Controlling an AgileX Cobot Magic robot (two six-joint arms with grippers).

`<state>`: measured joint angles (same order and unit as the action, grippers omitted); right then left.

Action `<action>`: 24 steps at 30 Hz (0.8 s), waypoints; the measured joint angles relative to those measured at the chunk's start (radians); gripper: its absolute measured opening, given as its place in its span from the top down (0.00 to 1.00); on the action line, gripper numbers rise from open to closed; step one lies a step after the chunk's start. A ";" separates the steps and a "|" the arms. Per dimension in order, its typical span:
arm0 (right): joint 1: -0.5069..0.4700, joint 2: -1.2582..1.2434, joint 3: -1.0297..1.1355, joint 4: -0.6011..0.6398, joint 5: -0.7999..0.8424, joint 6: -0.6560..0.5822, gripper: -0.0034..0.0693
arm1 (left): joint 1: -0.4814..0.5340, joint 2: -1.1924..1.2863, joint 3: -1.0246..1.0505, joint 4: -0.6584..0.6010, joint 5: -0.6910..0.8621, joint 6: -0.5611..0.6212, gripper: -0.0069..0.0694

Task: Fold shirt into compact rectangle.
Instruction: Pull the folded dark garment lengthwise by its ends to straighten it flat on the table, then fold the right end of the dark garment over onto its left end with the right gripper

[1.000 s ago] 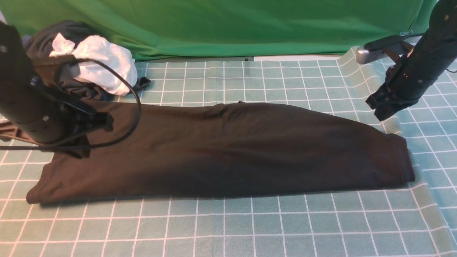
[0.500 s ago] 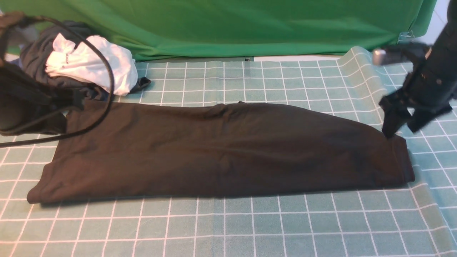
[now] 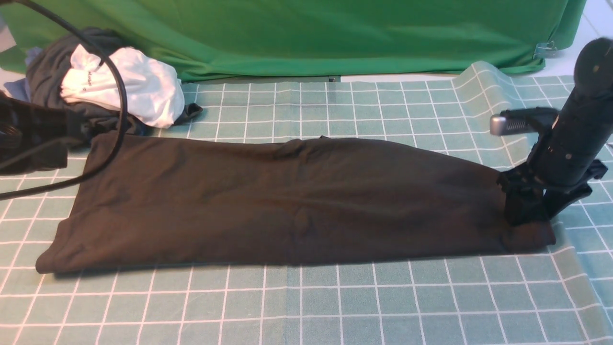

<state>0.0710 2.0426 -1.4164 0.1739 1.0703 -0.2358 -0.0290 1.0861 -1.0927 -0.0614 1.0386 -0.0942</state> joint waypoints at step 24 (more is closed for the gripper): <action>-0.008 -0.156 0.002 -0.012 -0.017 -0.068 0.88 | 0.000 0.000 0.001 -0.018 0.031 0.023 0.90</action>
<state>0.0633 1.8869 -1.4142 0.1615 1.0537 -0.3039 -0.0290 1.0861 -1.0919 -0.0790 1.0696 -0.0708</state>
